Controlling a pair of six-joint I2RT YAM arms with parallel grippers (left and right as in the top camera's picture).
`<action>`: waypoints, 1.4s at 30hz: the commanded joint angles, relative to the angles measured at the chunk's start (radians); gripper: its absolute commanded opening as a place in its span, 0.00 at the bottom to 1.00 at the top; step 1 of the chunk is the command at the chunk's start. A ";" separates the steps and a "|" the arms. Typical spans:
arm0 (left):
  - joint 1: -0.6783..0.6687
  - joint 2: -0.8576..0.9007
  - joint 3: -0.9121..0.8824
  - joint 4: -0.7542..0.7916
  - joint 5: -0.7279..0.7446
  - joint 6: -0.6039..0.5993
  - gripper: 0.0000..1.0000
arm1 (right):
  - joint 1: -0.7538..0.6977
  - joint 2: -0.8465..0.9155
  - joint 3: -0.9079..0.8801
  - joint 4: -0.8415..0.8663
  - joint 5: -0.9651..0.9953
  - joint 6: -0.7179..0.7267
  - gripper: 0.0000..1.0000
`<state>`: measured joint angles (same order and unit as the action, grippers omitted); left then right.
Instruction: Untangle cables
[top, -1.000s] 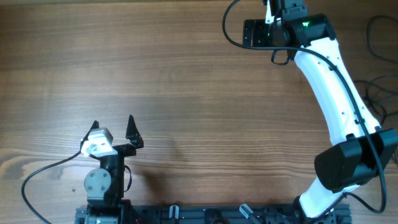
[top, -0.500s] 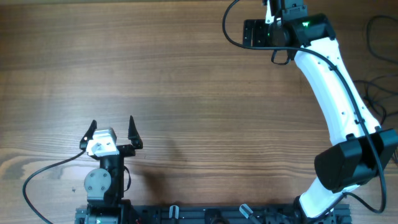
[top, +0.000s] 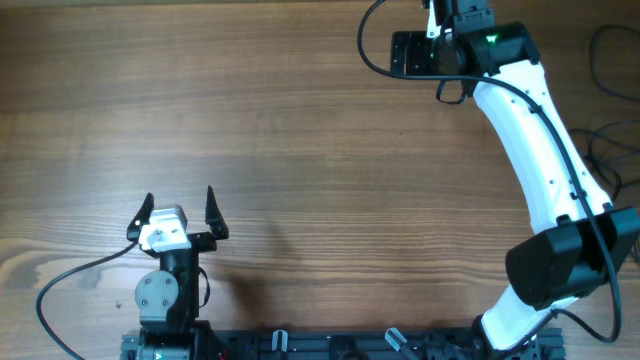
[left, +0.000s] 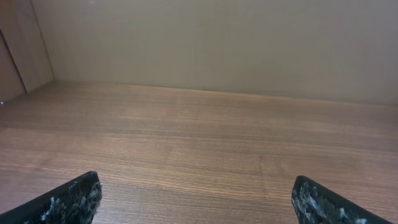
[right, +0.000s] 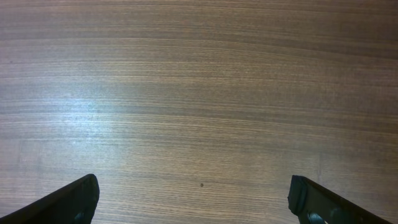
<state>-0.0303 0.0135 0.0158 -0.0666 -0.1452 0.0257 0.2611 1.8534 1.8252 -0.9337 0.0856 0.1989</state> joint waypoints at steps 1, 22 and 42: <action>0.006 -0.011 -0.010 0.003 -0.002 0.023 1.00 | 0.003 0.022 -0.001 0.002 -0.013 -0.013 1.00; 0.006 -0.011 -0.010 0.007 -0.002 0.023 1.00 | 0.003 0.022 -0.001 0.002 -0.012 -0.014 1.00; 0.006 -0.011 -0.010 0.007 -0.002 0.023 1.00 | 0.003 -0.015 -0.001 0.069 0.034 -0.009 1.00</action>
<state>-0.0303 0.0135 0.0158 -0.0658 -0.1452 0.0257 0.2611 1.8534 1.8252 -0.9012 0.0902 0.1989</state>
